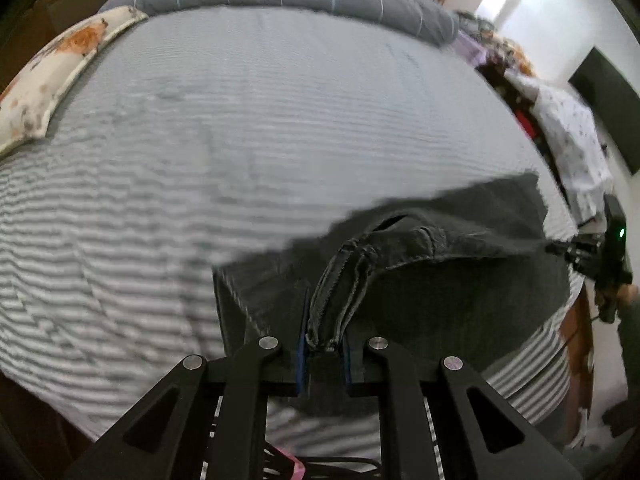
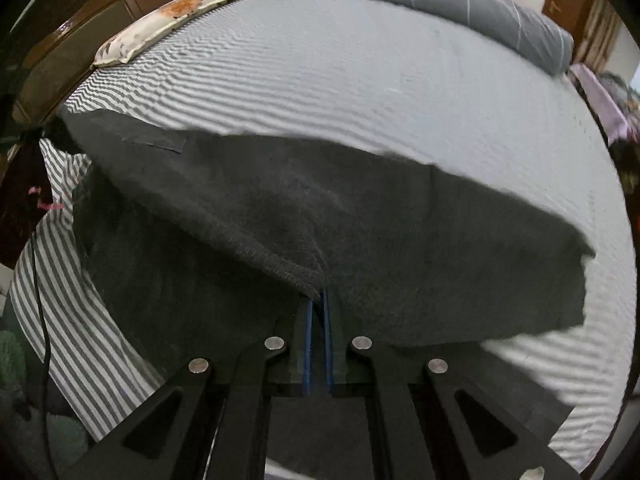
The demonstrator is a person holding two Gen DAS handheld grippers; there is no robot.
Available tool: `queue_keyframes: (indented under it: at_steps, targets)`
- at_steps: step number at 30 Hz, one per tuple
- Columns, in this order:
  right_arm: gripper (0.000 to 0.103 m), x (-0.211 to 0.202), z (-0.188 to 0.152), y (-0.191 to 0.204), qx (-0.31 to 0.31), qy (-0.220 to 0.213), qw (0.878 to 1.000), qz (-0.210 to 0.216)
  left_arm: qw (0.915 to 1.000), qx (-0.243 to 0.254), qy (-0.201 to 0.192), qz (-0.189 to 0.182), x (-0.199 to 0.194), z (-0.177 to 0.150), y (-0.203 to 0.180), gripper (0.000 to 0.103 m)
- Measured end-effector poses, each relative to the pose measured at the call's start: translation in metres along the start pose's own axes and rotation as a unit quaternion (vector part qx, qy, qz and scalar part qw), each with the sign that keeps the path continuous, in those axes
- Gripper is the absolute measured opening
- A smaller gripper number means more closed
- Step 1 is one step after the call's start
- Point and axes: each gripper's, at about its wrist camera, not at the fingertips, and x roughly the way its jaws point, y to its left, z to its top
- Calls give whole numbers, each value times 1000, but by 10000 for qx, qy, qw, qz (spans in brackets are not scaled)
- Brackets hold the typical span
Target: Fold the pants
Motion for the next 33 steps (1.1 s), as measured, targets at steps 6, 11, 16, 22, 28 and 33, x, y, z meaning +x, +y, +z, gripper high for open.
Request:
queue_keyframes:
  at_steps: [6,11,16,22,28,33]
  targets:
    - [4,30,-32,7,265,315,9991,-75,9982,149,464,344,32,-47,-9,15]
    - [12,46,-39,11,548,444,9974,-173,9962,127,570,649,50,-61,-13,21]
    - [42,37,-43,17,898,286,9954,-192,9957,41,517,761,42,-66,-14,28]
    - [44,-8,-54,25,1424,-261,9894,116,9975,-497,200,472,1,-73,-5,50]
    - [46,-47,-77,28,2386,-831,9616,1076,9842,-1644,-399,-521,-59,-79,4,55]
    - [46,-57,-83,37,2855,-1000,9400,1579,9594,-2484,-319,-1297,-62,-91,-6,55]
